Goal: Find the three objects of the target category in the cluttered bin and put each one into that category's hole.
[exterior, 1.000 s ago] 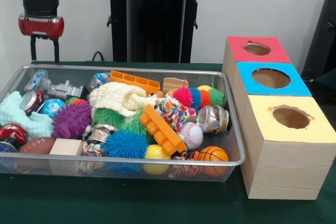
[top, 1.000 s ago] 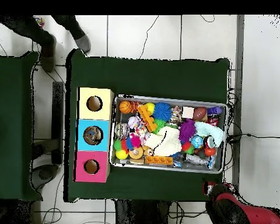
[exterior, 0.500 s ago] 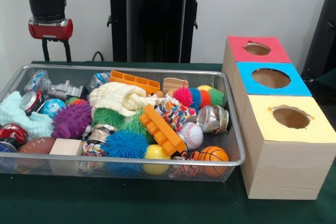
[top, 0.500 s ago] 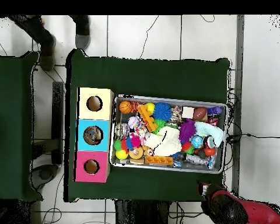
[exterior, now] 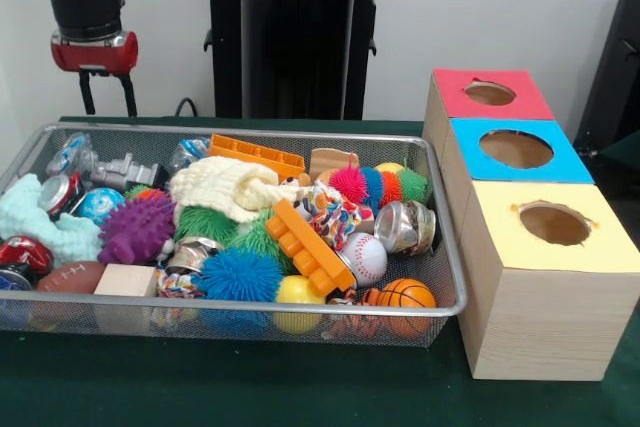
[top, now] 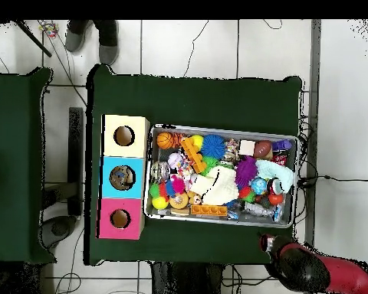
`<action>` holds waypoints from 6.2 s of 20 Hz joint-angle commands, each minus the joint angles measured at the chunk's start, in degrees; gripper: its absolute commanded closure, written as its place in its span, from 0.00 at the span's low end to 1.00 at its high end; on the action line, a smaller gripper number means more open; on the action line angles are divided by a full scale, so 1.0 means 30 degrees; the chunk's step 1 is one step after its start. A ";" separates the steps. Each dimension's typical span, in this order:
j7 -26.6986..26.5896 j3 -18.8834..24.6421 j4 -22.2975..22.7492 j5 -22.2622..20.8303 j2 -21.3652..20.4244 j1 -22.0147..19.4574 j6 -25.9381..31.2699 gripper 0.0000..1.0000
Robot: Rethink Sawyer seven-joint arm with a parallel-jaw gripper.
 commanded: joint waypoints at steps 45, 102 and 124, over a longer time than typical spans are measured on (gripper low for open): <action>-0.2658 0.2738 -0.4162 -0.0073 0.1584 -0.0151 0.3514 0.00; -0.0788 0.3539 -0.4745 0.0540 0.1391 0.1859 0.4877 0.00; 0.0080 0.2431 -0.2329 0.3792 -0.2633 0.2161 0.5037 0.00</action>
